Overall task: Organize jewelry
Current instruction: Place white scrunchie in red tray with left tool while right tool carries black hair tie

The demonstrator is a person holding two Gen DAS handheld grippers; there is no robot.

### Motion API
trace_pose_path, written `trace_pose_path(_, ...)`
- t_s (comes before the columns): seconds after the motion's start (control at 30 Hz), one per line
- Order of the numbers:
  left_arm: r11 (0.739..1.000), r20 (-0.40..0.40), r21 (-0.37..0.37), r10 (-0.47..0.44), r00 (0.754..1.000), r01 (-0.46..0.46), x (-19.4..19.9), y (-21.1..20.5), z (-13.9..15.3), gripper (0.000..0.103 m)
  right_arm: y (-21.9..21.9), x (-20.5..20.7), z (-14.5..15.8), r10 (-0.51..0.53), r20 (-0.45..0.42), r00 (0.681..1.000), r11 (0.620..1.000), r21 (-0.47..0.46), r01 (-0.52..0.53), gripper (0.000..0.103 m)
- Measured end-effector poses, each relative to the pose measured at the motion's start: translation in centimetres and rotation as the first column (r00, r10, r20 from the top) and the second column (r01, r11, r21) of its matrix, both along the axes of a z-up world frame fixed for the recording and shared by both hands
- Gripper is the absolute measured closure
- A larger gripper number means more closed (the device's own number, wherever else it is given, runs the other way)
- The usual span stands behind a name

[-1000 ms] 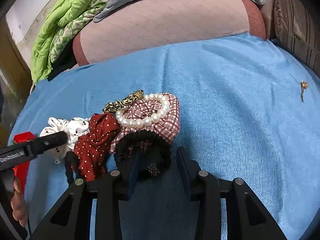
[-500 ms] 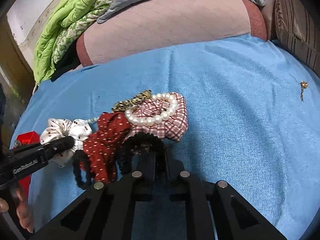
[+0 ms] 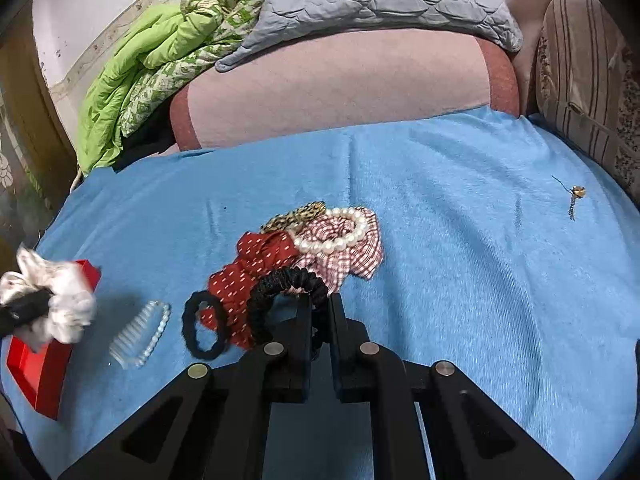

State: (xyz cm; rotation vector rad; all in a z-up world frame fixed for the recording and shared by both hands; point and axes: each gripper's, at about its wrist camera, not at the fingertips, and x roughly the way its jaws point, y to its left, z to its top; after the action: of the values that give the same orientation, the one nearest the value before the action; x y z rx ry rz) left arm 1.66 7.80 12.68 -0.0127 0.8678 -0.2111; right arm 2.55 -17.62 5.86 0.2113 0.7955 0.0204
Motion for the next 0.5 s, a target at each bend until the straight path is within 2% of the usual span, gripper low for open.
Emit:
trace_pose_path(0.1, 1.0, 0.03, 0.006, 0.029, 0.999, -0.029, -1.4, 2.2, 0.6, 0.089, 1.2, -0.8, 0.0, 0.008, 0.0, 1.0, 1.0, -0.021, -0.008, 0.094)
trace_pose_path(0.23, 0.997, 0.054, -0.025, 0.068, 0.996, -0.067, -2.7, 5.5, 1.1, 0.089, 2.7, -2.3, 0.1, 0.012, 0.008, 1.0, 0.999, -0.052, -0.012, 0.094)
trace_pose_path(0.37, 0.993, 0.071, -0.059, 0.109, 0.991, -0.105, -4.1, 8.9, 1.4, 0.089, 3.8, -4.5, -0.2, 0.01, -0.006, 1.0, 0.999, -0.032, -0.01, 0.094)
trace_pose_path(0.5, 0.987, 0.078, -0.052, 0.154, 0.985, -0.15, -4.8, 11.8, 1.2, 0.089, 5.6, -6.0, 0.7, 0.036, -0.002, 0.999, 0.999, -0.009, -0.036, 0.094)
